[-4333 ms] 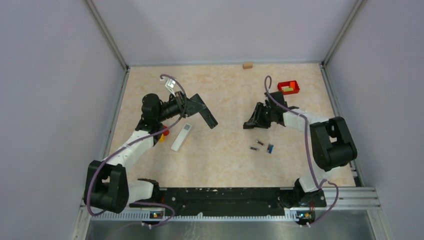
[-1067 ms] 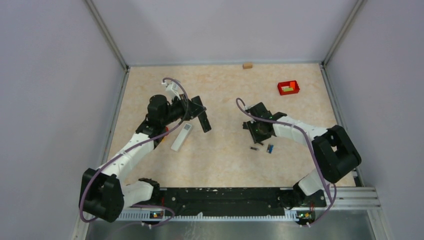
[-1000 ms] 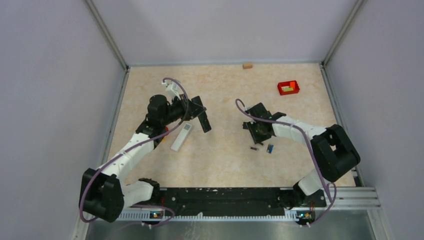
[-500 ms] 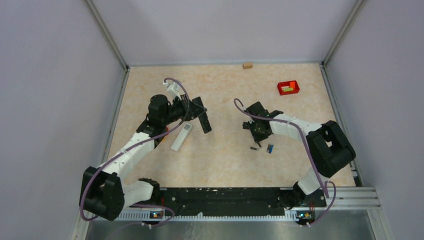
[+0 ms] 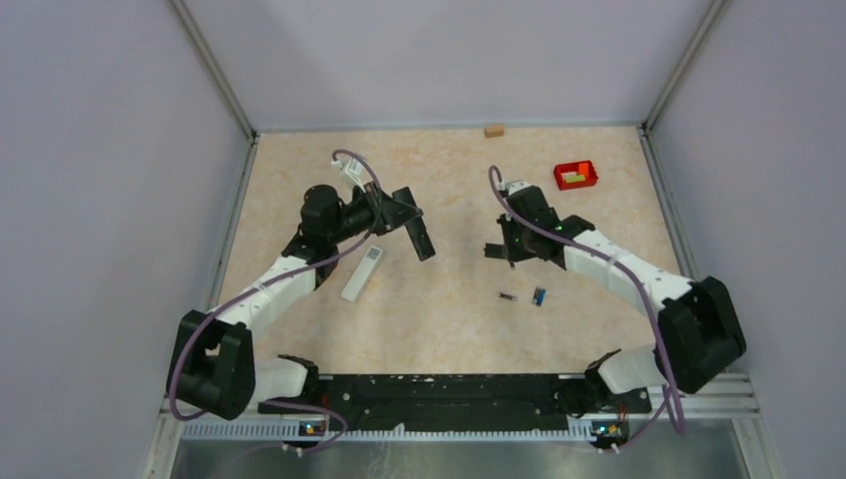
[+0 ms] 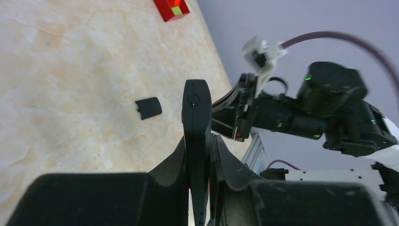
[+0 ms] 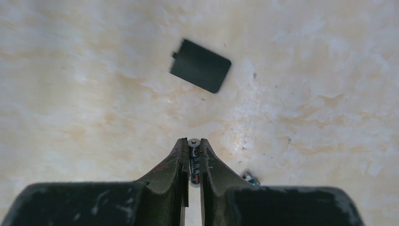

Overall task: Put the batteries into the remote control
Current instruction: Pick up the battery from the center of the board, then load the battery into the remote control.

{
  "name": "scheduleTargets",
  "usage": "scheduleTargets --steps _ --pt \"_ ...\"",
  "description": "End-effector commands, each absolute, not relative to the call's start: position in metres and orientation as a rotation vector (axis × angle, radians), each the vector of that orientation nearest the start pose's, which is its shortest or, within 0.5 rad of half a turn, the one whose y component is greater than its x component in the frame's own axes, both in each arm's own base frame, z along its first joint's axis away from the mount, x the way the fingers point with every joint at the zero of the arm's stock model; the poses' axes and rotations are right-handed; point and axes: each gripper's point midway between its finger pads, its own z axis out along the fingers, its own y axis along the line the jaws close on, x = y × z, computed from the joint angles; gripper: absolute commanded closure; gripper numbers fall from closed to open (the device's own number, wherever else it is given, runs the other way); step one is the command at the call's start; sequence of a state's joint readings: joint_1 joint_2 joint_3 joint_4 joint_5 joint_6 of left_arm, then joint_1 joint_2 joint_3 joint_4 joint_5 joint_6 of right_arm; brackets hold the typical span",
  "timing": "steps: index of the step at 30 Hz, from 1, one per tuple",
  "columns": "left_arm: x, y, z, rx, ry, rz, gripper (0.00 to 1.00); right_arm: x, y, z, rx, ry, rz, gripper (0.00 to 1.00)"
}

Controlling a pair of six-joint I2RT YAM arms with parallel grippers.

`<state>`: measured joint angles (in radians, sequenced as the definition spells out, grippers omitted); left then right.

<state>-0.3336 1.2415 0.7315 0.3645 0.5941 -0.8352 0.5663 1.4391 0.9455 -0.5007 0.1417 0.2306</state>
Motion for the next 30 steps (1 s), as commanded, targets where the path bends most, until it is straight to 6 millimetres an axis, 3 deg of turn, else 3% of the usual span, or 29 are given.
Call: scheduleTargets --steps 1,5,8,11,15,20,30 --pt "0.313 -0.254 0.281 0.047 1.733 -1.550 1.00 0.303 0.223 0.199 -0.301 2.197 0.505 0.97" --pt "0.313 -0.262 0.296 0.046 1.668 -1.647 1.00 0.286 0.260 0.281 -0.284 1.932 0.821 0.96" --pt "0.312 -0.269 0.305 0.039 1.643 -1.721 1.00 0.269 0.285 0.331 -0.291 1.751 1.012 0.94" --pt "0.309 -0.275 0.312 0.027 1.628 -1.789 1.00 0.257 0.305 0.355 -0.317 1.666 1.090 0.94" --pt "0.306 -0.277 0.322 0.019 1.584 -1.864 1.00 0.252 0.323 0.365 -0.349 1.634 1.080 0.94" --pt "0.300 -0.279 0.327 0.033 1.563 -1.909 1.00 0.252 0.338 0.357 -0.405 1.668 1.040 0.93" --pt "0.296 -0.278 0.329 0.042 1.555 -1.910 1.00 0.257 0.331 0.349 -0.389 1.708 0.948 0.93"
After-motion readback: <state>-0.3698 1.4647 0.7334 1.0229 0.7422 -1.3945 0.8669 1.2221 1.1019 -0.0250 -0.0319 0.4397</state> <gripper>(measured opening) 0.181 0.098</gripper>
